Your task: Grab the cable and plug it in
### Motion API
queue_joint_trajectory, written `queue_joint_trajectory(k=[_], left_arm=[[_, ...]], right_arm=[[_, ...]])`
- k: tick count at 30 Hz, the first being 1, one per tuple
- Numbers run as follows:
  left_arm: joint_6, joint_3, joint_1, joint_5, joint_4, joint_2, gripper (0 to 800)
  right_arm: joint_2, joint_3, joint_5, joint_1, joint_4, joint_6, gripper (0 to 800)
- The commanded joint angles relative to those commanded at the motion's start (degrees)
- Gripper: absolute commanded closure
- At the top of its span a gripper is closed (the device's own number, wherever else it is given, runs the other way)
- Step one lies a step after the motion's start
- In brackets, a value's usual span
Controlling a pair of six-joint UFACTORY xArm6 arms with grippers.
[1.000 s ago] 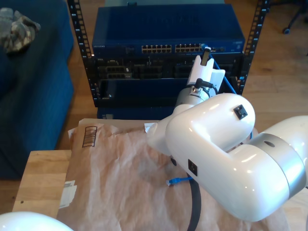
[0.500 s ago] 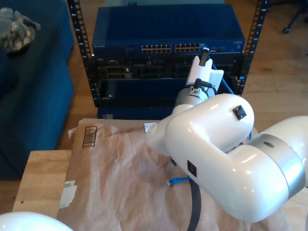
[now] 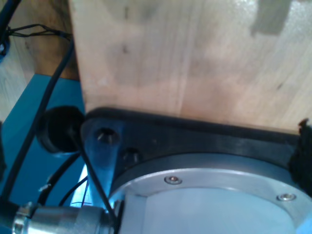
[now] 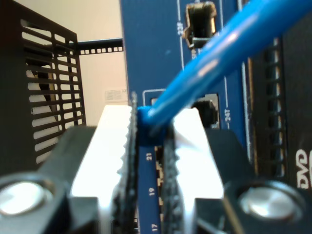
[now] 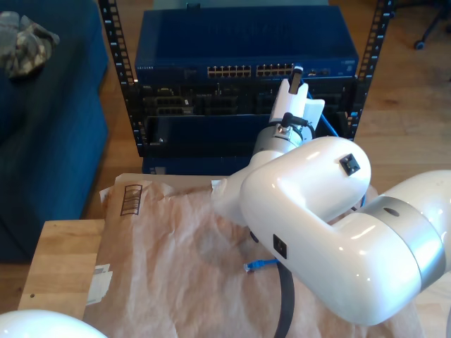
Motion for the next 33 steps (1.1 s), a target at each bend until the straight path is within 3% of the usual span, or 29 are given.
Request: queue_joint_trajectory(k=[12,14,15,18,25,30,33], left_arm=[[0.0,0.0,0.0,0.0,0.0,0.0,0],[0.0,0.0,0.0,0.0,0.0,0.0,0],[0.0,0.0,0.0,0.0,0.0,0.0,0],[0.0,0.0,0.0,0.0,0.0,0.0,0],[0.0,0.0,0.0,0.0,0.0,0.0,0],[0.0,0.0,0.0,0.0,0.0,0.0,0],[0.0,0.0,0.0,0.0,0.0,0.0,0]], right_arm=[[0.7,-0.4,0.5,-1.8,-1.7,0.1,790],[0.4,-0.1,1.8,-2.1,-2.8,0.0,614],[0.3,0.1,3.2,-2.1,-3.0,0.0,568],[-2.2,1.5,3.7,-1.8,-2.9,0.0,547],[-16.0,18.7,4.3,-0.5,-2.7,0.0,500],[-24.8,29.8,10.4,1.3,-2.6,0.0,393],[-30.3,34.5,14.9,1.4,-2.8,0.0,369]])
